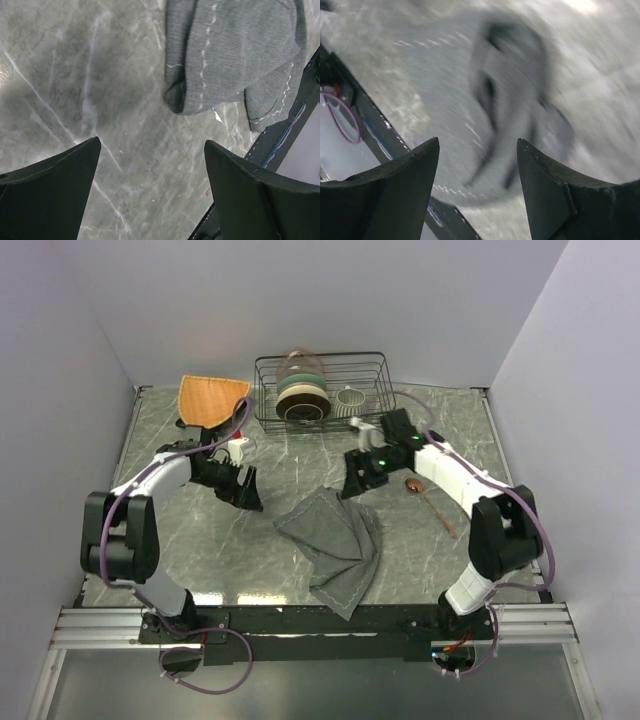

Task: Fold the napkin into a case and place the utensils inside
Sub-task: Pick up the crumpled napkin from the center of the board.

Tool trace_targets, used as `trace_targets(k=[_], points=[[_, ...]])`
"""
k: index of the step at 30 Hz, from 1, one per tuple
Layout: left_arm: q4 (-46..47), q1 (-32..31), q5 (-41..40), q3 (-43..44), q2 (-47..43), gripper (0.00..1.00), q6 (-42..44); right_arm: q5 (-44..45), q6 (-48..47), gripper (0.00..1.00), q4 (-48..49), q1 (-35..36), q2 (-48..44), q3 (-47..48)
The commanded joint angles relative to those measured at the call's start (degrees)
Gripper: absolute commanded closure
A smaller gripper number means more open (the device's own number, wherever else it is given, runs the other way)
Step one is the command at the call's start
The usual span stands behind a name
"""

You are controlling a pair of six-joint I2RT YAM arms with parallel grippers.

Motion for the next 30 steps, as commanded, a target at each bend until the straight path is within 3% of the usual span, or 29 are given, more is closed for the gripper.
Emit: trace_targets(k=[1,10,20,26,30], points=[[2.2,0.1,4.0,3.5,2.0,0.09,1.2,2.9,1.0,0.27,3.6,7.5,6.4,12.3],[2.1,1.6,2.8,2.3,-0.6,0.06,1.5,6.4,1.2,0.20,-3.9,9.5,23.0,29.6],[2.6,3.1,2.2,1.8,-3.2,0.05,0.8,3.8,4.1,0.23,-4.7,10.3,26.1,27.9],[2.2,4.4,2.1,1.4,-3.8,0.05,1.4,1.9,3.7,0.37,-5.3,11.0,24.8,26.1],[1.8,5.4,2.4,1.1,-4.6,0.05,1.7,2.2,3.9,0.37,-5.8,11.3,25.4,24.0]])
